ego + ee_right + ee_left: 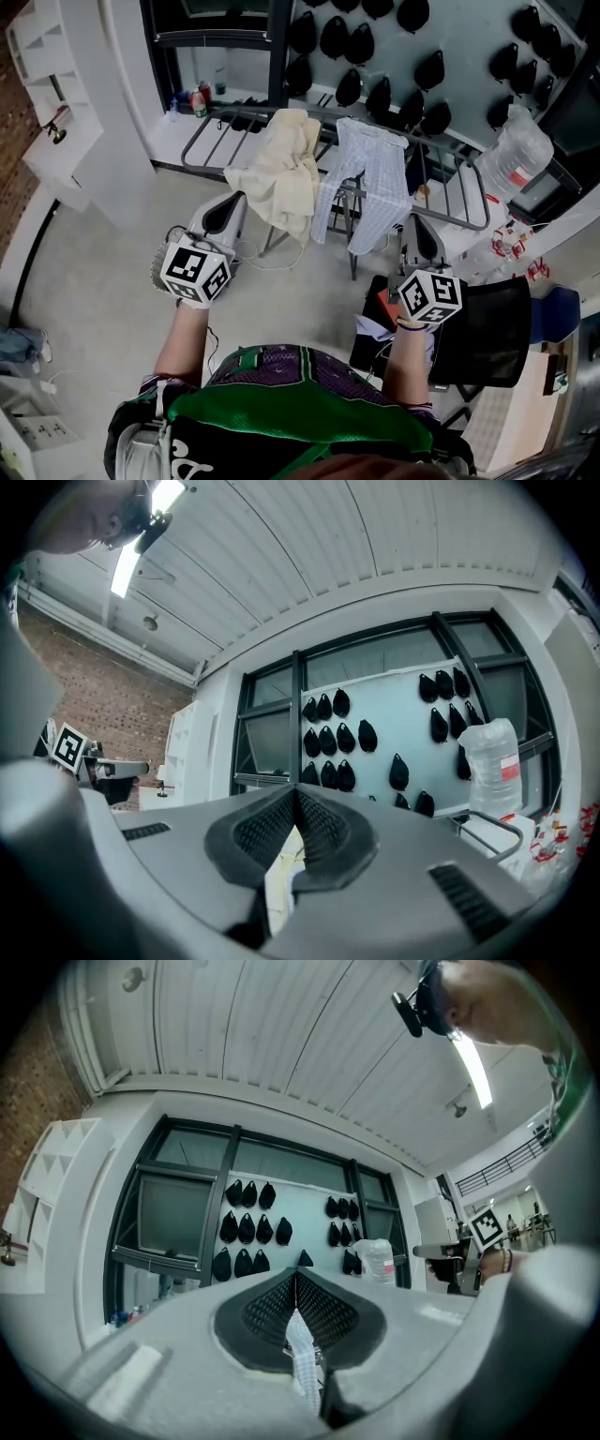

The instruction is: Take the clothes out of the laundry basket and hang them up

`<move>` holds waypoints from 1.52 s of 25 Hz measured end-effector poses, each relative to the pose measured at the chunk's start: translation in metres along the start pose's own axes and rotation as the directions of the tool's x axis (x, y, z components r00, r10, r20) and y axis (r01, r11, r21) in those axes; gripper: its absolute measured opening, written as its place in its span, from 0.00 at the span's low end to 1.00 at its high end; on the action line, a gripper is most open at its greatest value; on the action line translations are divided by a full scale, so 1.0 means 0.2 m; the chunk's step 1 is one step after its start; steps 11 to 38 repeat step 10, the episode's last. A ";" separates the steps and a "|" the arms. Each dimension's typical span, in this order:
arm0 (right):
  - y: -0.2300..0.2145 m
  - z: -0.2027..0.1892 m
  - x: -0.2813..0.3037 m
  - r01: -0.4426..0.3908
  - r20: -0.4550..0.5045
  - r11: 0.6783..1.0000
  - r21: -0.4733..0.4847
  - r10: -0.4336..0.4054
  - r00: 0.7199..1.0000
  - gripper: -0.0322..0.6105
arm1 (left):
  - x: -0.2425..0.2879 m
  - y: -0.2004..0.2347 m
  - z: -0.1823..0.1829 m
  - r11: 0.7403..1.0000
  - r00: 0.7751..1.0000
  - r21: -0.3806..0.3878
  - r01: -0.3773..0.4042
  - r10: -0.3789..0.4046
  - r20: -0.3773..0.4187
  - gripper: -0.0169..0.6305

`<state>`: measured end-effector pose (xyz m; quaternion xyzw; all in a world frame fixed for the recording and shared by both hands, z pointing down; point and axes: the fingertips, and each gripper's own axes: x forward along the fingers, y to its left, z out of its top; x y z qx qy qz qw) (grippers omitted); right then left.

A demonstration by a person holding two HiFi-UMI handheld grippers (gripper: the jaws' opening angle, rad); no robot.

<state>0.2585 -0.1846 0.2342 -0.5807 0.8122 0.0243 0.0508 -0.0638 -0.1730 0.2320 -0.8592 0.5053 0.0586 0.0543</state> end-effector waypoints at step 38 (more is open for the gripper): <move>0.00 0.02 0.04 -0.021 -0.003 1.000 0.003 0.021 1.000 0.05 | -0.01 0.04 0.01 1.000 1.000 -0.011 -0.027 0.027 0.006 0.05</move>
